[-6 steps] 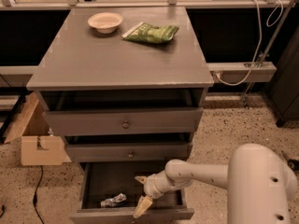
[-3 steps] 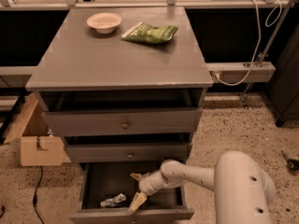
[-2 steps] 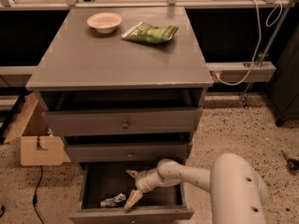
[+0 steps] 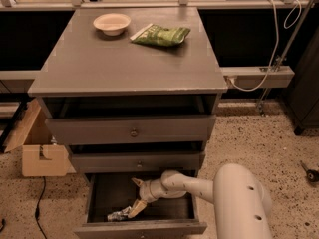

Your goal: Pick redbull can from bottom drawer and place on counter

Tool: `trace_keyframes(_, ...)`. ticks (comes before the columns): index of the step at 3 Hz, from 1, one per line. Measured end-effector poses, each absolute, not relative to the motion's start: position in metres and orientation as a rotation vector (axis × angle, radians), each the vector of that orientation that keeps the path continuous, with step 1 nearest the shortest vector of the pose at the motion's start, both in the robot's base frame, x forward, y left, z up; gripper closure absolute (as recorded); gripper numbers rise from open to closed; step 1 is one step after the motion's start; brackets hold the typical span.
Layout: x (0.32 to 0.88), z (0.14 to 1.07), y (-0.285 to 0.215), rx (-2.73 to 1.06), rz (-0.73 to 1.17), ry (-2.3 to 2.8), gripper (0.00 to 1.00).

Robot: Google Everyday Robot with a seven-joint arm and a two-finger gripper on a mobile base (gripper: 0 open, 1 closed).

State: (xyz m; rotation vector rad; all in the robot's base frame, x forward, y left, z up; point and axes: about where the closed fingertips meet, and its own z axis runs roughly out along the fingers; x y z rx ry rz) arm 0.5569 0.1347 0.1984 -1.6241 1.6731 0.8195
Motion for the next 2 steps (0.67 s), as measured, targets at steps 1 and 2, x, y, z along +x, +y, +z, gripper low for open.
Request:
trace_keyframes(1,0.568,0.178,0.139,-1.621,0.749,1.709,0.0)
trace_keyframes(2,0.572,0.161,0.144,-1.641,0.693,1.733,0.0)
